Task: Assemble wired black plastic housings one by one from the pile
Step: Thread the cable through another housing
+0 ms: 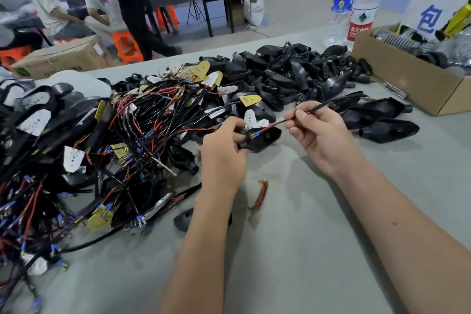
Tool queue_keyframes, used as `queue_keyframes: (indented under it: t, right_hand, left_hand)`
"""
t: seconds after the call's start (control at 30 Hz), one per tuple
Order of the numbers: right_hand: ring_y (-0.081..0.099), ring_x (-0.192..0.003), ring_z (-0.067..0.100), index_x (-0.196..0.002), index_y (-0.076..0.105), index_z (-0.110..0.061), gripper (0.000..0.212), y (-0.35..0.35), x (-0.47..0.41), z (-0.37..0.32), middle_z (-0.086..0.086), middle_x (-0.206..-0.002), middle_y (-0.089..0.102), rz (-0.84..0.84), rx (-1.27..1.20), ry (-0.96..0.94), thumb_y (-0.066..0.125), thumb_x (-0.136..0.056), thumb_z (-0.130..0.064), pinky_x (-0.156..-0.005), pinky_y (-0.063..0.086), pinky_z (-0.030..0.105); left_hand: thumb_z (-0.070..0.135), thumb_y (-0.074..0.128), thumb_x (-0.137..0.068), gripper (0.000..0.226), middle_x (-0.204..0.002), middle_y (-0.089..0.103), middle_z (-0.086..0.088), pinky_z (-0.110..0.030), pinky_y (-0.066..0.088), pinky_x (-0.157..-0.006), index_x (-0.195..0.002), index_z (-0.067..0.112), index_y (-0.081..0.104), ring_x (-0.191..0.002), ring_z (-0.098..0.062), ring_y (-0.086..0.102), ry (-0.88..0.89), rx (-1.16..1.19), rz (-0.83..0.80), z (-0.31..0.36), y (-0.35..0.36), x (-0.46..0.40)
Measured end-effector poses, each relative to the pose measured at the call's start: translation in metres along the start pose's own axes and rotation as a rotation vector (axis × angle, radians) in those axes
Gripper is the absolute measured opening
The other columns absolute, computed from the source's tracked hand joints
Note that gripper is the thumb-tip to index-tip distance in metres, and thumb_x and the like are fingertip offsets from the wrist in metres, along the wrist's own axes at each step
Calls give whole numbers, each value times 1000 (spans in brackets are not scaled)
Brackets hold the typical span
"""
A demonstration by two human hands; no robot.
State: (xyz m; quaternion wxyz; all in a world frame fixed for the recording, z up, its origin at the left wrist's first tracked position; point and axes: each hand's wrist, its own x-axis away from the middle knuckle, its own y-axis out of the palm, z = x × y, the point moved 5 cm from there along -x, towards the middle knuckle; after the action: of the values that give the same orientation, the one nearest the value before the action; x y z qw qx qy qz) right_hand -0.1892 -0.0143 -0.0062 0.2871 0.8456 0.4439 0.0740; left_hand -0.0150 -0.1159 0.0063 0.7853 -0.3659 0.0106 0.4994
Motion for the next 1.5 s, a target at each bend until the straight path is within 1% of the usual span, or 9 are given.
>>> queue_keyframes:
  t: [0.13,0.33,0.53,0.7,0.87,1.0,1.17,1.37,1.5]
  right_hand:
    - [71,-73,17,-94,60,-6,16,-1,-1,5,12,-87,75,24,90,7,51,-102,5,-68,58,20]
    - [71,-74,16,-91,61,-6,18,-4,-3,7,13,-87,76,63,23,25,52,-102,4,-72,59,20]
    - [72,-74,14,-89,61,-8,20,-4,-3,5,12,-85,76,79,-56,38,52,-101,5,-72,59,19]
    - [73,-77,18,-89,62,-4,16,-5,-4,10,14,-88,77,92,2,44,55,-100,5,-72,60,20]
    - [70,-66,19,-88,69,-3,9,-3,-4,15,10,-75,72,125,247,-42,68,-94,3,-61,58,23]
    - [64,-54,15,-90,68,-2,7,3,-3,16,10,-74,73,71,275,1,66,-96,0,-48,50,20]
    - [58,-44,21,-88,70,-1,10,11,-1,26,13,-65,70,-40,637,-4,72,-94,-9,-39,45,27]
    - [66,-51,29,-89,70,-12,11,9,-3,29,-1,-63,68,60,781,-82,80,-88,-16,-51,56,44]
    - [66,-43,26,-79,63,-15,30,5,0,27,1,-60,68,192,821,-97,82,-85,-38,-39,50,32]
  left_hand:
    - [-4,85,-73,46,-79,66,16,-35,61,-72,-100,27,63,-65,-3,64,-57,88,31,-3,2,1]
    - [-6,85,-71,41,-76,67,16,-20,57,-68,-94,22,66,-64,0,63,-112,135,15,-4,8,-3]
    - [-8,82,-72,35,-83,69,6,-28,58,-74,-96,13,69,-71,-15,66,-99,136,-12,2,14,-2]
    - [-6,84,-72,33,-82,68,6,-15,54,-68,-94,13,69,-68,-4,66,-113,172,36,1,14,-1]
    - [0,88,-72,30,-80,68,5,-12,53,-65,-89,17,70,-68,-4,66,-153,186,110,0,8,-3]
    - [4,91,-71,32,-81,69,7,-9,49,-64,-86,22,69,-73,-2,65,-143,215,76,1,8,-4]
    - [11,93,-69,30,-81,69,10,-14,54,-69,-86,21,71,-75,-2,65,-65,183,19,6,12,-4]
    - [-4,86,-72,30,-82,79,1,-36,64,-81,-90,18,77,-75,-13,77,-226,313,-163,-16,7,-11]
    - [-6,82,-75,25,-81,79,-3,-42,63,-83,-87,14,75,-81,-22,78,-359,482,-32,-23,7,-8]
